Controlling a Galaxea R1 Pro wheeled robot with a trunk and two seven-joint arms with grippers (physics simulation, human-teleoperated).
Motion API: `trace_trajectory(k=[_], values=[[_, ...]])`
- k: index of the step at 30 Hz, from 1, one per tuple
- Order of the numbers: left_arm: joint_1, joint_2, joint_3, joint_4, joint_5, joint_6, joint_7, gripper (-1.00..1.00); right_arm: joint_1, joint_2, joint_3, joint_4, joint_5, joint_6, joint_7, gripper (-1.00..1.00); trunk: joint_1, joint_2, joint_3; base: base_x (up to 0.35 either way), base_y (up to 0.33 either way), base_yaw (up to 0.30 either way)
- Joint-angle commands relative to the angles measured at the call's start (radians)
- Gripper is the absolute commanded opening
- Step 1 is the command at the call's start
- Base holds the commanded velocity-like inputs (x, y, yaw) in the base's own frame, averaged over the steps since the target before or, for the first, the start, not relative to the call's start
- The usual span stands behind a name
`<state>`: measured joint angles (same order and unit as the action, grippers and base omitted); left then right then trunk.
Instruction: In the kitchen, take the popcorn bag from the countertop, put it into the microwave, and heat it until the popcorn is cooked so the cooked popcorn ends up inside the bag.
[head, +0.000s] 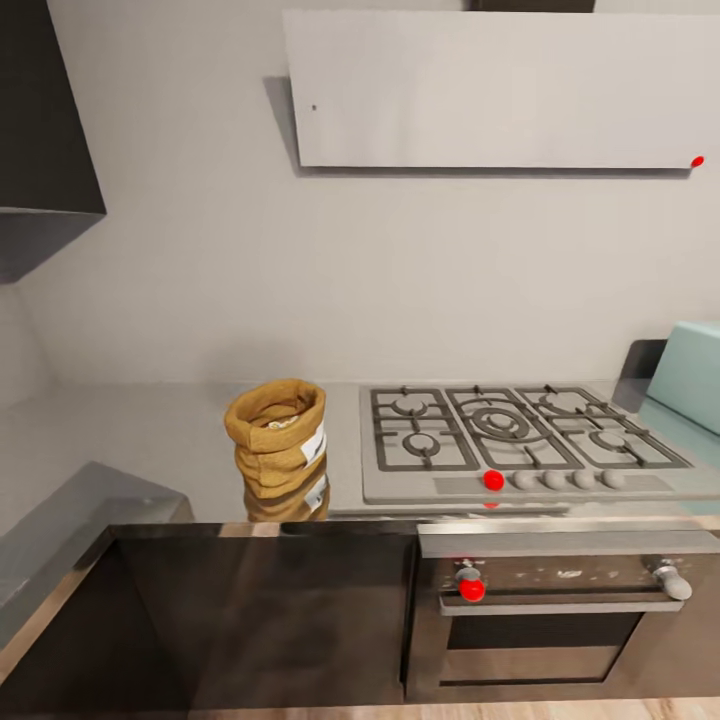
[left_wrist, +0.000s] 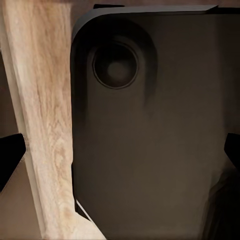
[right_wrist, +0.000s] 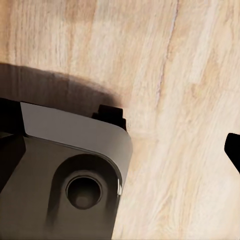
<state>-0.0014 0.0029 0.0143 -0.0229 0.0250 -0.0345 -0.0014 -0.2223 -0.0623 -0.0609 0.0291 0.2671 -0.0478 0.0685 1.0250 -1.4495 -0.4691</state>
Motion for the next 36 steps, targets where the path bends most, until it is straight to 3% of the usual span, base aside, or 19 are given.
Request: trace_trajectory(k=[1,36], values=[[0.0,0.0,0.001,0.0,0.003,-0.002,0.0,1.0,-0.001,-0.001,-0.007,0.003,0.008,-0.005,0.002,1.0,0.0,-0.001,-0.001,0.0,0.165,-0.001],[0.0,0.0,0.002,0.0,0.003,-0.002,0.0,1.0,-0.002,0.002,-0.005,0.003,0.014,-0.008,0.002,1.0,0.0,-0.001,-0.001,0.0,0.055,0.0]])
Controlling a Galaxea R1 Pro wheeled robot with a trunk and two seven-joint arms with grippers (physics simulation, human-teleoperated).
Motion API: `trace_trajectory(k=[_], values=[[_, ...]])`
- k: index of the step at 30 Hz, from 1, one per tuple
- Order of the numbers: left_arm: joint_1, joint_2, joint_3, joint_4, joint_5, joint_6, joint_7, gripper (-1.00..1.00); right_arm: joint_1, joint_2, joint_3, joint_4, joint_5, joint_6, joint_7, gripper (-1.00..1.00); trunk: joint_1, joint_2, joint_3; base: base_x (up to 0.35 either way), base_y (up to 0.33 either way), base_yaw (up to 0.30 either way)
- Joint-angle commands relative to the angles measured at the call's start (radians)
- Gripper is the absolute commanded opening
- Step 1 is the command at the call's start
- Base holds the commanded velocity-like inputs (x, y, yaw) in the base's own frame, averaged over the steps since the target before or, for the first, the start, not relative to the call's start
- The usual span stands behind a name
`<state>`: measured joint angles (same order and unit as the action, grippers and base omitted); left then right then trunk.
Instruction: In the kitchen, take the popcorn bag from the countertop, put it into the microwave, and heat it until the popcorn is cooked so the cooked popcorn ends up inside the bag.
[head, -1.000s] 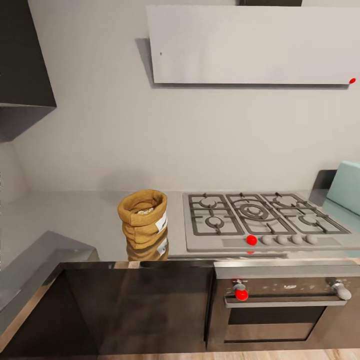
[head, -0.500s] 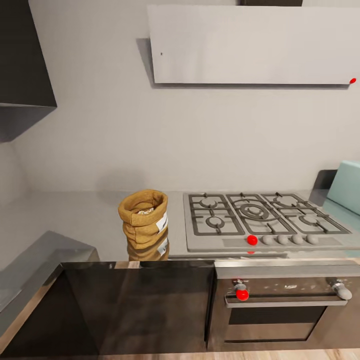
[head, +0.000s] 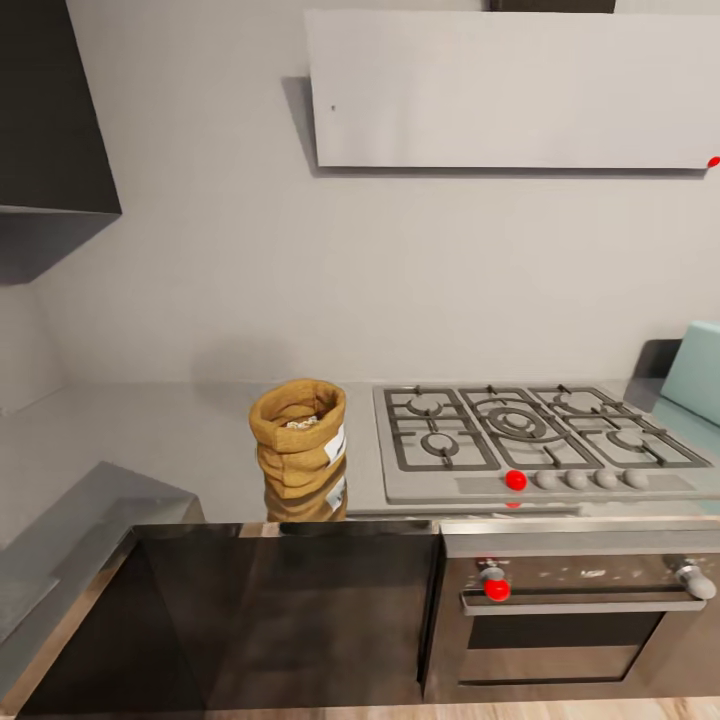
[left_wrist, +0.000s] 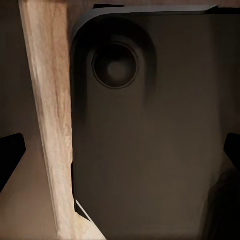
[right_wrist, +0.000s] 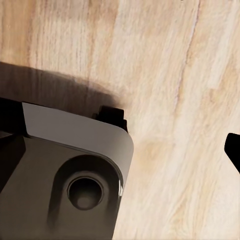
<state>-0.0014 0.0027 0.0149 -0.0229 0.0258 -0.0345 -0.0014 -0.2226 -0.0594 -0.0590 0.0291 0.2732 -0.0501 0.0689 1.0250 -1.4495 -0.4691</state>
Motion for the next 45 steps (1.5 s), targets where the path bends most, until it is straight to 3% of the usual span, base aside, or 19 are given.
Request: trace_trajectory(k=[1,7,19,39,45], values=[[0.0,0.0,0.002,0.0,0.003,-0.002,0.0,1.0,-0.001,0.0,-0.006,0.003,0.008,-0.005,0.002,1.0,0.0,-0.001,-0.001,0.0,0.117,0.0],[0.0,-0.001,0.001,0.0,0.002,-0.002,0.0,1.0,-0.001,0.005,-0.005,0.003,0.009,0.001,0.003,1.0,0.0,-0.001,-0.001,0.0,0.007,0.025],[0.0,-0.001,0.001,0.0,0.002,-0.003,0.0,1.0,-0.001,0.001,-0.007,0.003,0.007,0.001,0.002,1.0,0.0,-0.001,-0.001,0.0,0.0,0.231],[0.0,-0.003,0.002,0.0,0.003,-0.005,0.01,1.0,-0.001,0.0,-0.007,0.003,0.007,0.0,0.002,1.0,0.0,-0.001,-0.001,0.101,0.0,0.005],[0.0,-0.003,0.002,0.0,0.003,-0.004,0.01,1.0,-0.001,-0.001,-0.007,0.003,0.007,-0.002,0.002,1.0,-0.023,0.041,0.018,0.0,0.0,0.0]])
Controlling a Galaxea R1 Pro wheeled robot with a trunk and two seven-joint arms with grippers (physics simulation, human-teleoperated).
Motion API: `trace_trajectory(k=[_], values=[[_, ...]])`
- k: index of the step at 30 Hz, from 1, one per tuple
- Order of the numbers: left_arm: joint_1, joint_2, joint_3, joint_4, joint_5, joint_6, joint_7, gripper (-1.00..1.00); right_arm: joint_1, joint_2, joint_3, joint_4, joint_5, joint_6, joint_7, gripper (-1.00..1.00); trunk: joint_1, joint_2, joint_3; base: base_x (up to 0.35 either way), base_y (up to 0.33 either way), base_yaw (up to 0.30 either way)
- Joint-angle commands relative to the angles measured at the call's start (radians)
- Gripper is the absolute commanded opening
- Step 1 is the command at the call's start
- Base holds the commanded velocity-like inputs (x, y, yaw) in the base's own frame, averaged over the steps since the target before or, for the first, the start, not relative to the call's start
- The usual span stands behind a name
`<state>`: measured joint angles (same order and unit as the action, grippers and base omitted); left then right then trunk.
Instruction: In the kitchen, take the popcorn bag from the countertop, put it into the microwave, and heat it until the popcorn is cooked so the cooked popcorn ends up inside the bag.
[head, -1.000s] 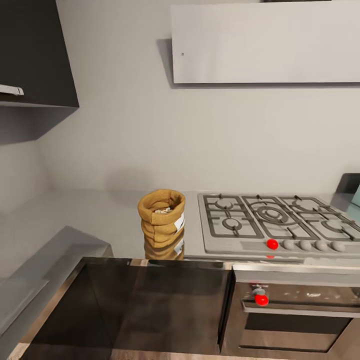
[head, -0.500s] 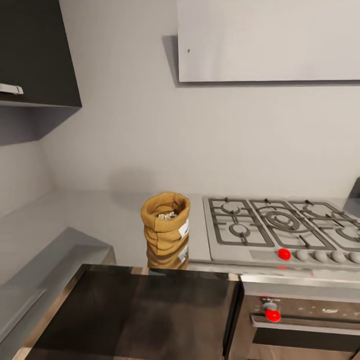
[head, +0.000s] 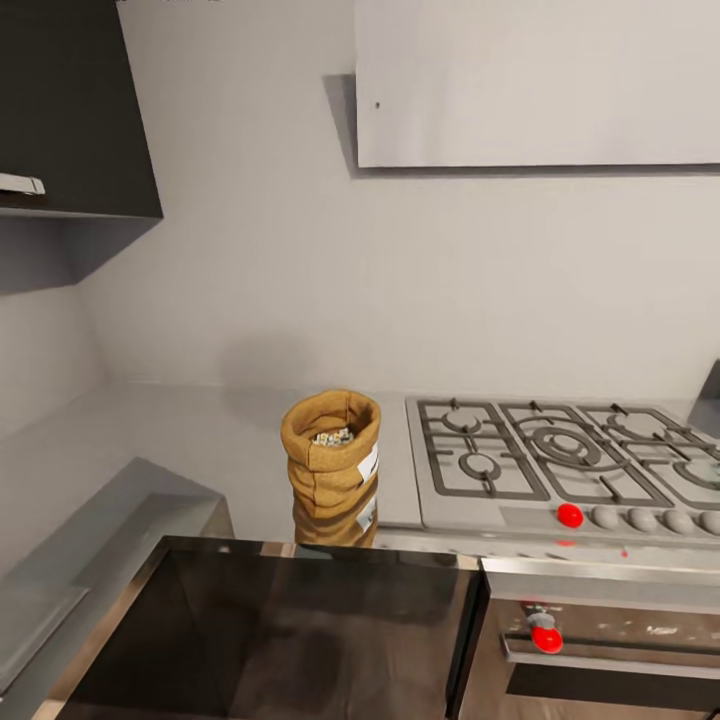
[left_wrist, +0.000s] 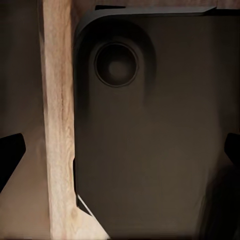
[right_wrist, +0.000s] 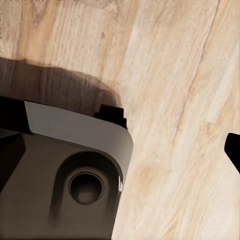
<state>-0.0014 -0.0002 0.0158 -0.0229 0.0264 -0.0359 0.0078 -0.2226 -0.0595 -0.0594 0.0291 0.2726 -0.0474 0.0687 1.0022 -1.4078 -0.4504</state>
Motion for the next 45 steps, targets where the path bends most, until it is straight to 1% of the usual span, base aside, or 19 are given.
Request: trace_trajectory(k=[1,41,45], values=[[0.0,0.001,0.001,0.0,0.003,-0.002,0.001,1.0,-0.001,-0.001,-0.006,0.003,0.007,-0.005,0.002,1.0,-0.004,0.007,0.002,0.0,0.0,0.0],[0.0,-0.001,0.001,0.0,0.003,-0.002,0.001,1.0,-0.001,-0.005,-0.005,0.003,0.008,-0.011,0.002,1.0,-0.157,0.287,0.128,0.0,0.0,0.0],[0.0,-0.001,0.001,-0.001,0.003,-0.004,0.001,1.0,-0.001,-0.005,-0.005,0.003,0.008,-0.011,0.002,1.0,-0.157,0.287,0.128,0.0,0.0,0.0]])
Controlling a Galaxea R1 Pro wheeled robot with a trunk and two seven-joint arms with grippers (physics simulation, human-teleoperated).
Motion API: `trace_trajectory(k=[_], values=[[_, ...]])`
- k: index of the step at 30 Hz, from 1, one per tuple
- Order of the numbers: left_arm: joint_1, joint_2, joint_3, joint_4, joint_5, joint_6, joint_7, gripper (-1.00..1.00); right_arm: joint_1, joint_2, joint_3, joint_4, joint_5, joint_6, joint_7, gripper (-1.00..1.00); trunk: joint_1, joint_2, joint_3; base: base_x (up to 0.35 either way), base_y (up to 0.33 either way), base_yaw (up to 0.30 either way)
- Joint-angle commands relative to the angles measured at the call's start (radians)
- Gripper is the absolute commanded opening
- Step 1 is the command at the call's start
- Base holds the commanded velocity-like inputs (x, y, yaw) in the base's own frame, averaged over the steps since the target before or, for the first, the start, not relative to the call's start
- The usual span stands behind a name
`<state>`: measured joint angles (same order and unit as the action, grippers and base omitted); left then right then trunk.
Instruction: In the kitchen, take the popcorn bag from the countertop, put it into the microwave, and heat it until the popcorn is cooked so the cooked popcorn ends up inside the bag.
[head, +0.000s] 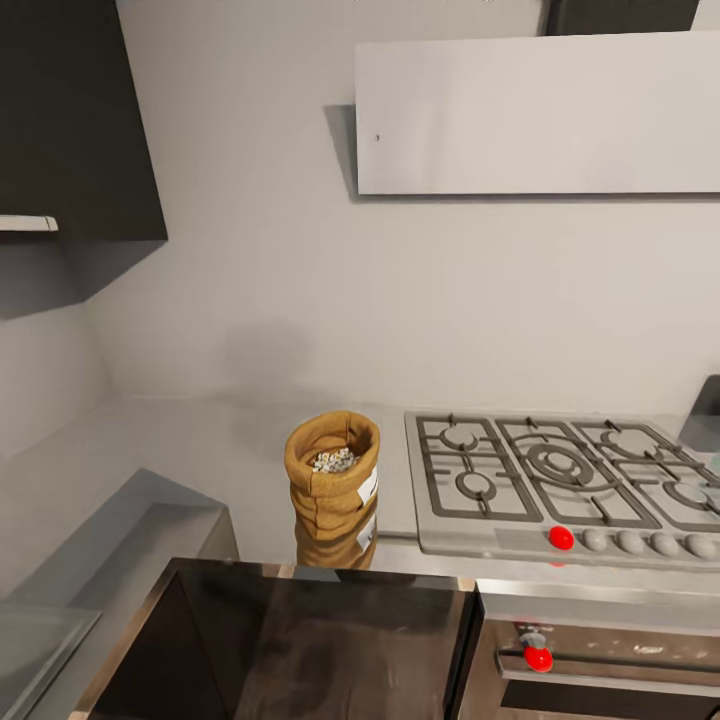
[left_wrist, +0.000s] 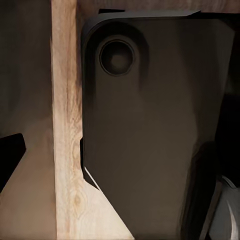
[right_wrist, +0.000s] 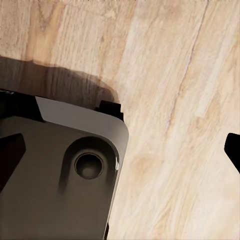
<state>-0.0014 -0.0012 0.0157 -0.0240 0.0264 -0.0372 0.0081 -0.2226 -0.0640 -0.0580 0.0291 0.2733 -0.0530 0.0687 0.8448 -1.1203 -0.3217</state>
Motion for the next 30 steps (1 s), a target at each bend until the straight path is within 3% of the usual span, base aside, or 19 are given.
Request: trace_trajectory(k=[1,7,20,30], values=[[0.0,0.002,0.001,0.0,0.003,-0.003,0.0,1.0,-0.001,0.0,-0.006,0.003,0.007,-0.005,0.002,1.0,0.0,-0.001,-0.001,0.0,0.0,0.0],[0.0,0.001,0.001,0.0,0.003,-0.003,0.0,1.0,-0.001,-0.002,-0.006,0.003,0.007,-0.004,0.002,1.0,0.0,-0.001,-0.001,-0.035,0.0,0.0],[0.0,0.002,0.001,0.001,0.003,-0.003,0.0,1.0,-0.001,-0.001,-0.006,0.003,0.009,-0.007,0.002,1.0,0.0,-0.001,-0.001,-0.302,0.0,0.0],[0.0,0.003,0.001,0.001,0.003,-0.003,0.0,1.0,-0.001,0.001,-0.006,0.003,0.009,-0.003,0.003,1.0,0.0,-0.001,-0.001,-0.02,0.0,0.0]])
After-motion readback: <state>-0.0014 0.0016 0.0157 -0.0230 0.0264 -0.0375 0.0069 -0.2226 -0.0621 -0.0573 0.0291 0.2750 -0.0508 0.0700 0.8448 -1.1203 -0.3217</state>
